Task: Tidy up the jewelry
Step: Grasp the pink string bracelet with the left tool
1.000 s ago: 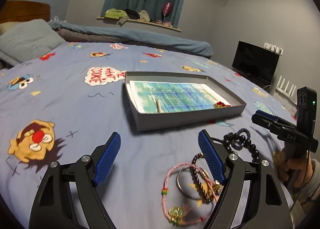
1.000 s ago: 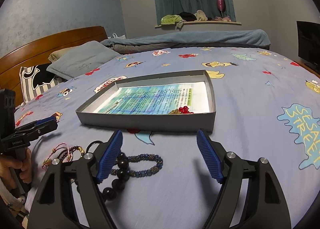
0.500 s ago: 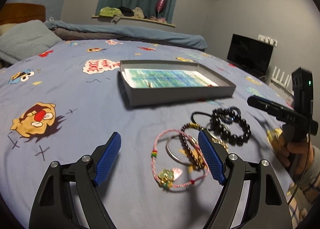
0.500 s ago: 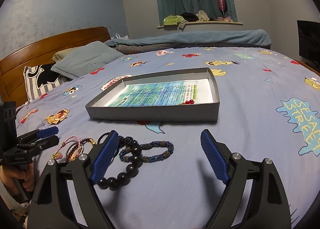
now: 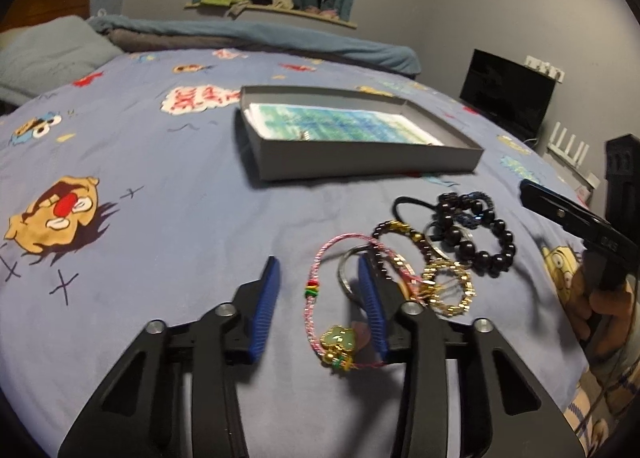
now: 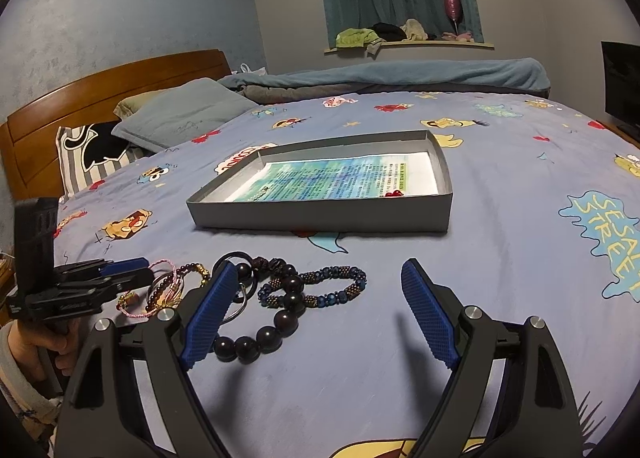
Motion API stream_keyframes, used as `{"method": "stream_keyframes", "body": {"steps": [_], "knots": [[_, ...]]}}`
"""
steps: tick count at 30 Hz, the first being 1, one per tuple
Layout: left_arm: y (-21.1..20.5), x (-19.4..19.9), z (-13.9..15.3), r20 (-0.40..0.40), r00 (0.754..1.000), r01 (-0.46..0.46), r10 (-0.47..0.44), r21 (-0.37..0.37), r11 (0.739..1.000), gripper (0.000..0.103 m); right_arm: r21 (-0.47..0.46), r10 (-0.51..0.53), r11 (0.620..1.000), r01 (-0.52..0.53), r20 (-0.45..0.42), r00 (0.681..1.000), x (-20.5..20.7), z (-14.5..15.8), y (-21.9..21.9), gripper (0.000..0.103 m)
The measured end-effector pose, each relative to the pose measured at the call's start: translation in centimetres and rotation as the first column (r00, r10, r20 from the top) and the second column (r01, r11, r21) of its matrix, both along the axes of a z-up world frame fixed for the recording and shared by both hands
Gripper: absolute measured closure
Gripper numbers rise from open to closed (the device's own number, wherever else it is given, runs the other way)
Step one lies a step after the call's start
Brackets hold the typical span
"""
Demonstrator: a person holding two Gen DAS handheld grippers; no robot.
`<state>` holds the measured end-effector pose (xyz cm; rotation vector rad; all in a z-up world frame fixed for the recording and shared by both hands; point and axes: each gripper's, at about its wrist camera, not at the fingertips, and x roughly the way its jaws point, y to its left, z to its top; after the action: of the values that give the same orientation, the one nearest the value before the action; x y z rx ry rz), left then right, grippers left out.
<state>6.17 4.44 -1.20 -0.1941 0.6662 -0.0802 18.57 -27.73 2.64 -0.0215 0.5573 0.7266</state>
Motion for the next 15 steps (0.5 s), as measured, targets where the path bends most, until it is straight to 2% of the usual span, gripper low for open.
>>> {"method": "stream_keyframes", "body": {"steps": [2, 3, 4, 7, 15], "knots": [[0.3, 0.2, -0.1, -0.01, 1.0, -0.012, 0.012, -0.002, 1.0, 0.079, -0.014, 0.014, 1.0, -0.014, 0.001, 1.0, -0.2, -0.1, 0.3, 0.02], [0.4, 0.1, -0.1, -0.012, 1.0, -0.023, 0.023, 0.001, 1.0, 0.091, -0.02, 0.02, 1.0, -0.02, 0.003, 1.0, -0.3, -0.1, 0.5, 0.02], [0.5, 0.0, -0.1, -0.004, 0.999, -0.032, 0.032, 0.005, 0.999, 0.097, -0.025, 0.026, 0.999, -0.026, 0.004, 1.0, -0.4, -0.1, 0.6, 0.02], [0.5, -0.6, 0.2, 0.032, 0.998, -0.049, 0.049, 0.011, 0.999, 0.097, -0.034, 0.045, 0.998, -0.045, 0.0, 0.999, -0.7, -0.2, 0.8, 0.02], [2.2, -2.1, 0.9, 0.1, 0.988, -0.114, 0.121, -0.064, 0.991, 0.097, -0.059, 0.078, 0.995, -0.079, -0.017, 0.997, -1.6, -0.9, 1.2, 0.021]]}}
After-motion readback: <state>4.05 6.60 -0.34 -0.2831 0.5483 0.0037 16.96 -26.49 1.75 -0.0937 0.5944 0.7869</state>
